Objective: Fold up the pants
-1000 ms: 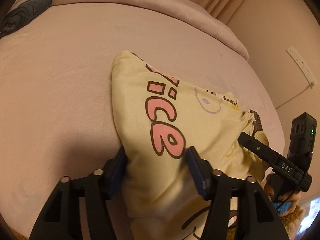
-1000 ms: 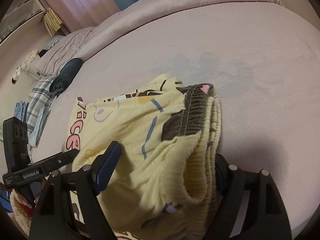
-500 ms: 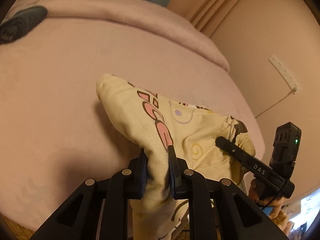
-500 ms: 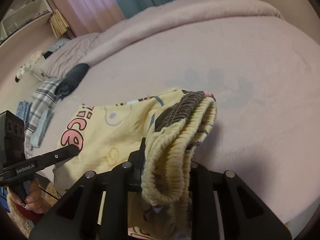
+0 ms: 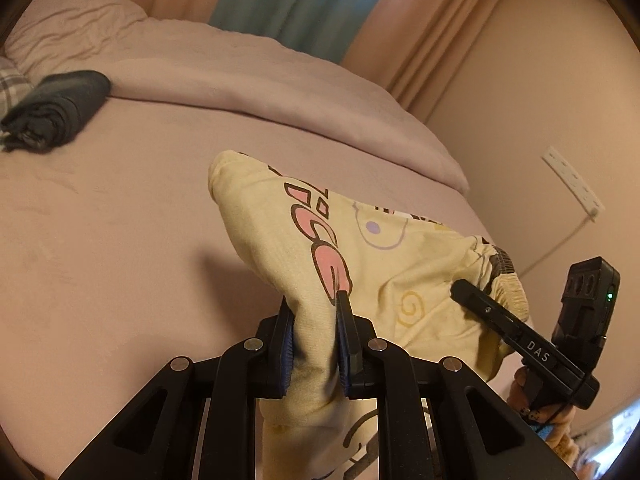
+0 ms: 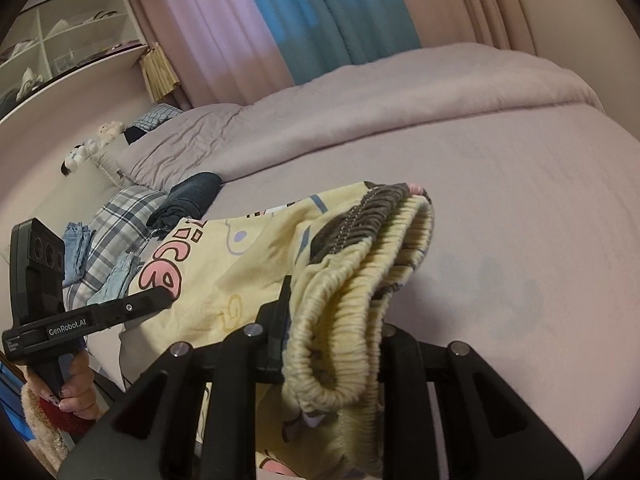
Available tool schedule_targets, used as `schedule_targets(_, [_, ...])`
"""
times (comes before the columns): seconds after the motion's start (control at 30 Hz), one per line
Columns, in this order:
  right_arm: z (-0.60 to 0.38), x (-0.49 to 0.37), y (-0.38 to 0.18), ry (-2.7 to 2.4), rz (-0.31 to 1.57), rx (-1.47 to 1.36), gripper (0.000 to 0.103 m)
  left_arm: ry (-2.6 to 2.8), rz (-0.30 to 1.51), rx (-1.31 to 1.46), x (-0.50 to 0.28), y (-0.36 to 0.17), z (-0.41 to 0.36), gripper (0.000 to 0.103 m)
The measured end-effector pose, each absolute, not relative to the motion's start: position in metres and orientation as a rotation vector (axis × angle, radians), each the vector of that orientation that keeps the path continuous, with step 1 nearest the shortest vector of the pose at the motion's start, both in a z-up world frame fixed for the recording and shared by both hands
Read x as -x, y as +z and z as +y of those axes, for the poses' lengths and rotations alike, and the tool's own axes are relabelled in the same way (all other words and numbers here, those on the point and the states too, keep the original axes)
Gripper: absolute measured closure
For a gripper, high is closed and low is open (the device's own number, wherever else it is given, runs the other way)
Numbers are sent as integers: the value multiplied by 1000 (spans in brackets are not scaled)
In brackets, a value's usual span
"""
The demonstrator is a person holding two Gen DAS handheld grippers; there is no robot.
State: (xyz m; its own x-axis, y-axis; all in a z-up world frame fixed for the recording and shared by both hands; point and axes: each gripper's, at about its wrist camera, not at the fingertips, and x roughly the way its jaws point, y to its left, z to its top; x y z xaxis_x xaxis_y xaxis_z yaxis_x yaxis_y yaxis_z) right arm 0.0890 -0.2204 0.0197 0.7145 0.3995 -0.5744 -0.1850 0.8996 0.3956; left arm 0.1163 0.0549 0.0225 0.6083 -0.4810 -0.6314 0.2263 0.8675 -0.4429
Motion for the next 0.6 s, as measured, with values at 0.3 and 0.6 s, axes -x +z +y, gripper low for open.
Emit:
schedule_targets(0.3, [-195,-154,-23,305,813,-277,81,-342,953,326,-180,-41,65,87])
schedule_targets(0.6, [-201,-181,-88,253,967,-257,61,-324,1064,348,-205,-96,76,75])
